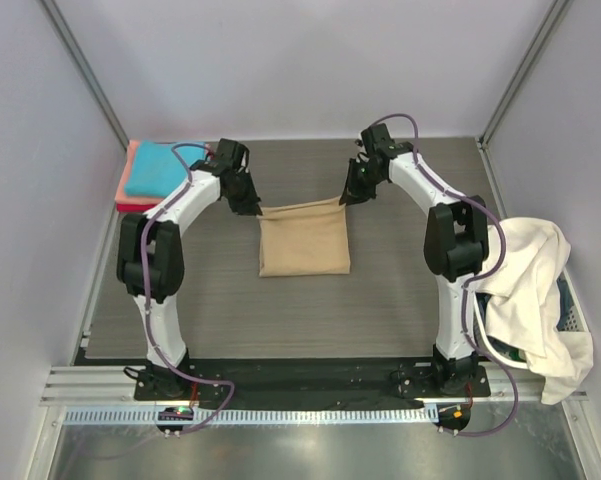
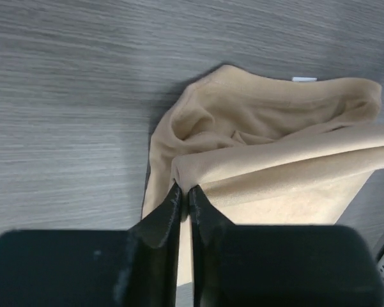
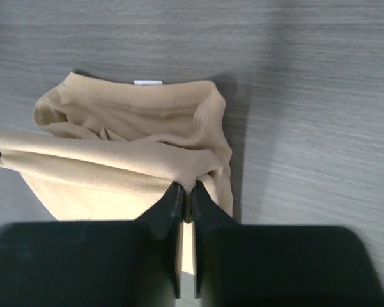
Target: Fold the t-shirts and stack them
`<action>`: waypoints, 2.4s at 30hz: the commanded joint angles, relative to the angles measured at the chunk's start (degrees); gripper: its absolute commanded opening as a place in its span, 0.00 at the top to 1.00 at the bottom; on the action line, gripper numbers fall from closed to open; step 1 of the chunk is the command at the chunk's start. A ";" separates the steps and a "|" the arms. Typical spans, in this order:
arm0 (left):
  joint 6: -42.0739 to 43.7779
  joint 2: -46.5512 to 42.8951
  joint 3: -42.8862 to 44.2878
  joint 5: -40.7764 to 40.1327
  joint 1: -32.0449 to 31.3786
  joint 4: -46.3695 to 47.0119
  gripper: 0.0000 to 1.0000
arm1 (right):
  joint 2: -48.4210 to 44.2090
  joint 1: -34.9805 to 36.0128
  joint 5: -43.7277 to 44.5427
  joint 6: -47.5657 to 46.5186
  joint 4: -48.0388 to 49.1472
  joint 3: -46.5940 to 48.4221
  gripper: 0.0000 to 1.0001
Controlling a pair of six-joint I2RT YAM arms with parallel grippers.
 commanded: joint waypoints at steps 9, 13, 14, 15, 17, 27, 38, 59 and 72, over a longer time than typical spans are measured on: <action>4.46 11.30 32.83 -4.11 1.84 -18.45 0.54 | 3.27 -3.70 2.34 -0.96 -4.40 18.73 0.21; 3.15 -0.74 16.20 -4.56 -1.41 -13.28 0.54 | -10.08 -2.13 0.68 -0.53 1.99 0.66 0.23; 2.36 -3.12 12.13 -4.12 -2.46 -9.18 0.54 | -13.42 -1.43 -0.63 -0.18 6.72 -8.70 0.24; 1.48 -5.84 8.00 -3.08 -4.65 -7.13 0.54 | -18.15 0.06 -1.69 0.87 8.68 -12.88 0.26; -1.33 -11.56 -2.56 -0.88 -7.12 -0.22 0.56 | -21.70 2.09 -5.30 1.06 12.28 -22.09 0.32; -6.53 -10.62 -22.00 5.20 -13.72 14.59 0.60 | -22.42 5.00 -8.56 -0.26 22.76 -42.71 0.54; -1.43 -12.18 -30.98 -7.19 -12.05 10.30 0.62 | -24.79 2.71 -4.86 0.44 23.99 -51.16 0.58; 7.71 -18.97 -27.47 8.08 2.27 30.49 0.29 | -42.97 3.85 -1.70 0.53 17.57 -51.86 0.27; 7.89 -0.86 -22.11 3.27 2.45 36.04 0.34 | -44.21 4.47 -3.28 -0.52 17.49 -54.50 0.27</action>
